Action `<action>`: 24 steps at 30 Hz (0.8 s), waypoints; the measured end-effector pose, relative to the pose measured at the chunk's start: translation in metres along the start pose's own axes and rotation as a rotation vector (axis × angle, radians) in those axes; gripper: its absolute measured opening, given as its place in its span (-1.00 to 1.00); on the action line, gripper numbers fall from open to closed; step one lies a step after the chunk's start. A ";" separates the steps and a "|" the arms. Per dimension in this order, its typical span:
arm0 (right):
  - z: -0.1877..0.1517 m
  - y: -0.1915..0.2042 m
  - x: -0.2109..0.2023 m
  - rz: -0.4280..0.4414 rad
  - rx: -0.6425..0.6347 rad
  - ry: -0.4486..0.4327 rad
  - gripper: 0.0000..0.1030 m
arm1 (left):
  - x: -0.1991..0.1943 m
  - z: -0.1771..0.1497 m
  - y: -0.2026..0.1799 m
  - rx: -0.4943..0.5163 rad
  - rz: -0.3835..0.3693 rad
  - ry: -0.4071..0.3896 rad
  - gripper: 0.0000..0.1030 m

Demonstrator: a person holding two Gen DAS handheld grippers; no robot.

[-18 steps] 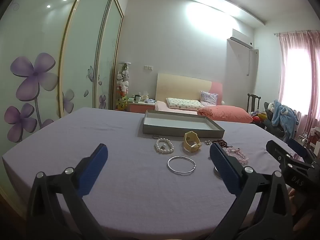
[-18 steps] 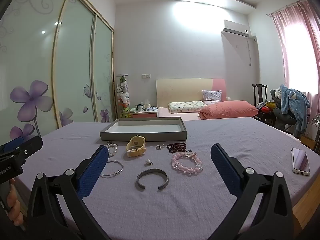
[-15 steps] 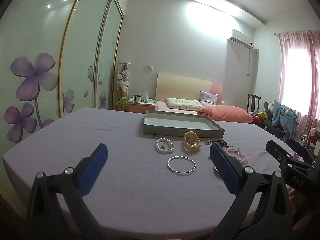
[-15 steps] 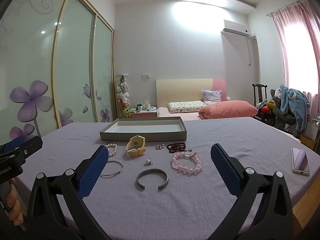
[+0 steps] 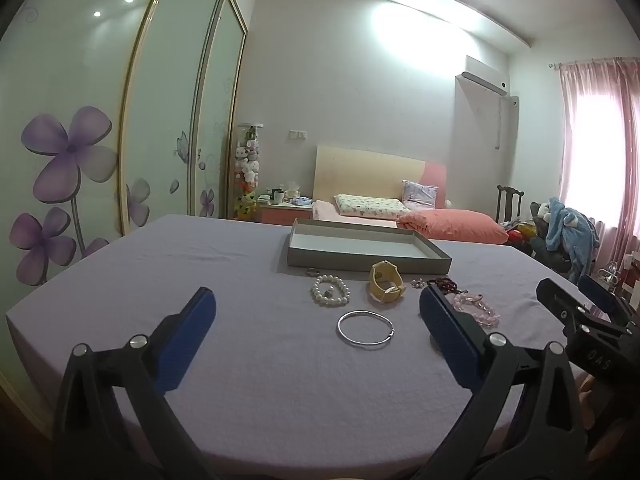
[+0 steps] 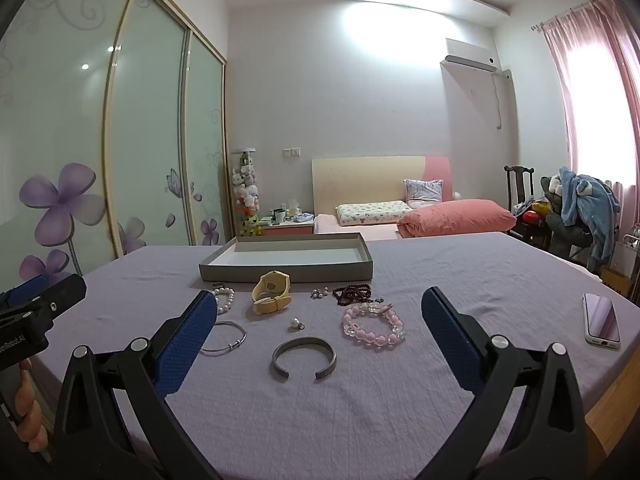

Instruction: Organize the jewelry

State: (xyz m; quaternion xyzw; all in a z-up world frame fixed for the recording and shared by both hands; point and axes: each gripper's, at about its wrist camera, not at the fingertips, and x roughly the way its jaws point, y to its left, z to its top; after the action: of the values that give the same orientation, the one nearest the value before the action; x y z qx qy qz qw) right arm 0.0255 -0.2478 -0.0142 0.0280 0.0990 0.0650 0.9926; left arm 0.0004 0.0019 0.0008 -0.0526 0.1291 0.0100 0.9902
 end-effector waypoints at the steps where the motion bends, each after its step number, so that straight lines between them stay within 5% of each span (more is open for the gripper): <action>1: 0.000 0.000 0.000 0.001 0.001 0.000 0.97 | 0.000 0.000 0.000 0.000 0.000 0.001 0.92; 24: 0.005 0.000 -0.005 0.001 0.002 -0.010 0.97 | 0.000 0.003 0.004 0.003 -0.006 -0.002 0.92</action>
State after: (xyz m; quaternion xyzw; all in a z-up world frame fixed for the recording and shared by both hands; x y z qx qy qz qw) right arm 0.0217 -0.2491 -0.0085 0.0291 0.0939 0.0654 0.9930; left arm 0.0011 0.0064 0.0028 -0.0516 0.1280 0.0071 0.9904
